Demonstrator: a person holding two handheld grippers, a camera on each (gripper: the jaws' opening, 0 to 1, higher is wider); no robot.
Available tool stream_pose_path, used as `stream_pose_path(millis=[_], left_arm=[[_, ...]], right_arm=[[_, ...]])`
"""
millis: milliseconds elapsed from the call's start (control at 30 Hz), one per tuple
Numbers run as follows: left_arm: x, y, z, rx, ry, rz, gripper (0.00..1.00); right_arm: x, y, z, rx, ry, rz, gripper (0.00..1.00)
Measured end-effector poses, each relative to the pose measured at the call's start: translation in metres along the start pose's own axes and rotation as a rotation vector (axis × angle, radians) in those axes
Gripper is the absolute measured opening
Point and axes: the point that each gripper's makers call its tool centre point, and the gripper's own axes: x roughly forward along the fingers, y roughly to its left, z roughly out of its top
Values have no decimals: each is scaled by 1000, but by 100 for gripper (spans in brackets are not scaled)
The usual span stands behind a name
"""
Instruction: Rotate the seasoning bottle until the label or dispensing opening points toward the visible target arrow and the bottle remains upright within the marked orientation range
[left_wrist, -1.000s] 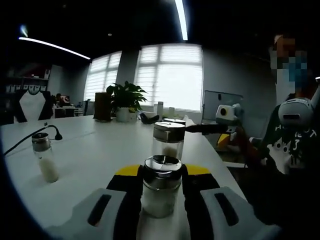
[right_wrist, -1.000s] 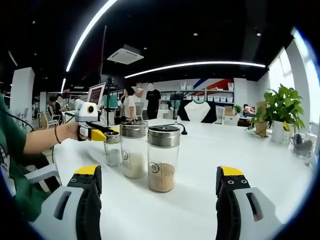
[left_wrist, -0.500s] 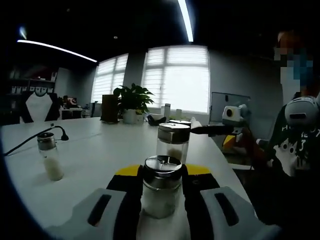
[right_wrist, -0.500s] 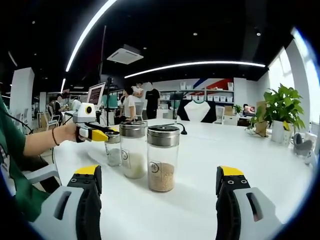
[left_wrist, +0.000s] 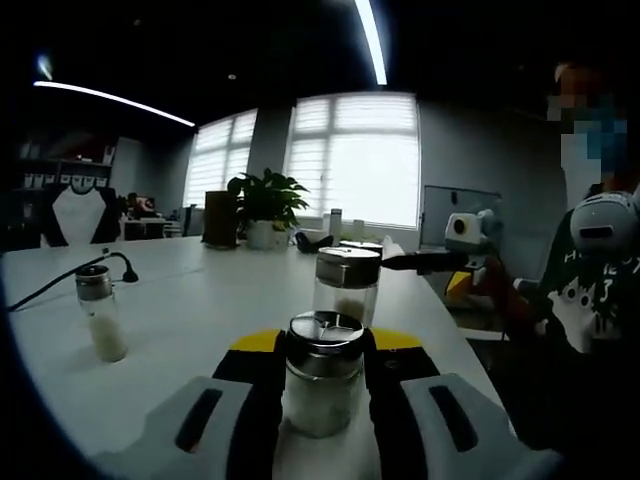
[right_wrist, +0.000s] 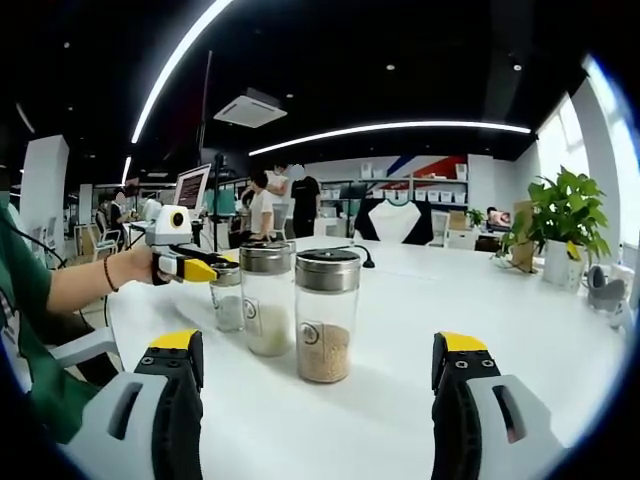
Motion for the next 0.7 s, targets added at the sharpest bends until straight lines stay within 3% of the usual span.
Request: stream_pose_path(millis=[167, 233, 333, 367, 433, 567, 700], left_arm=[[0, 0, 0, 8, -5, 1, 33], [0, -1, 1, 63, -3, 2, 33], [-2, 0, 9, 70, -17, 29, 55], [-4, 2, 13, 67, -31, 42, 55], [-9, 3, 16, 65, -38, 50, 43], [-14, 10, 11, 20, -19, 103, 50], [-16, 8, 10, 5, -42, 114, 47]], right_arm=[[0, -1, 1, -4, -1, 2, 97], [0, -2, 1, -5, -2, 0, 97], [-1, -3, 2, -3, -6, -1, 97], [-1, -3, 2, -3, -7, -2, 97], [-1, -3, 2, -3, -6, -2, 97], [-1, -3, 1, -2, -4, 0, 97], [-1, -1, 2, -5, -4, 3, 97]])
